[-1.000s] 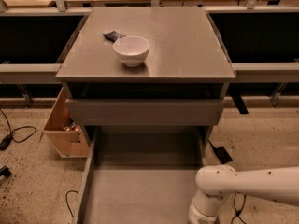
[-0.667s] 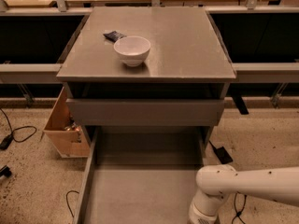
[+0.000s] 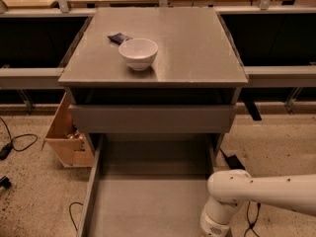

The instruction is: Open middle drawer

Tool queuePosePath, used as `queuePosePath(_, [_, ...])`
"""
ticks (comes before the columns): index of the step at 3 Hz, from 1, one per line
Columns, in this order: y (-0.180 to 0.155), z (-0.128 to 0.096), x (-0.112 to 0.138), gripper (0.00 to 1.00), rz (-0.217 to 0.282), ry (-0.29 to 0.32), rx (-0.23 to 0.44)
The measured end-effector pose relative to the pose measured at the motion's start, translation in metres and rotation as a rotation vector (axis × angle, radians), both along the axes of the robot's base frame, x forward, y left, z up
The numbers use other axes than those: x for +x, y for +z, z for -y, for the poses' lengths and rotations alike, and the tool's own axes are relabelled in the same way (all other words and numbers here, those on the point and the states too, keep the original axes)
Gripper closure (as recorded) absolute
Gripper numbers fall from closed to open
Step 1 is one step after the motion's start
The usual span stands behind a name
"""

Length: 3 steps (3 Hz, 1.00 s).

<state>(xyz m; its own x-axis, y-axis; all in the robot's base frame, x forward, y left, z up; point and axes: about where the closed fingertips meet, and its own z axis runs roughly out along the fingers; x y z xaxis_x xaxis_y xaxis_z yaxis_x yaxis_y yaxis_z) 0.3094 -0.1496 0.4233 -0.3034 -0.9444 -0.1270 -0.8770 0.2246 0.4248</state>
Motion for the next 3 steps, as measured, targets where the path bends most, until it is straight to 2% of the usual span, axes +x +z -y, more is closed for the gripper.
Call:
queuePosePath(1, [0.045, 0.01, 0.004, 0.0, 0.03, 0.021, -0.049])
queuePosePath(2, [0.13, 0.037, 0.031, 0.0, 0.127, 0.036, -0.124])
queuePosePath(3, [0.213, 0.069, 0.067, 0.0, 0.232, 0.044, -0.171])
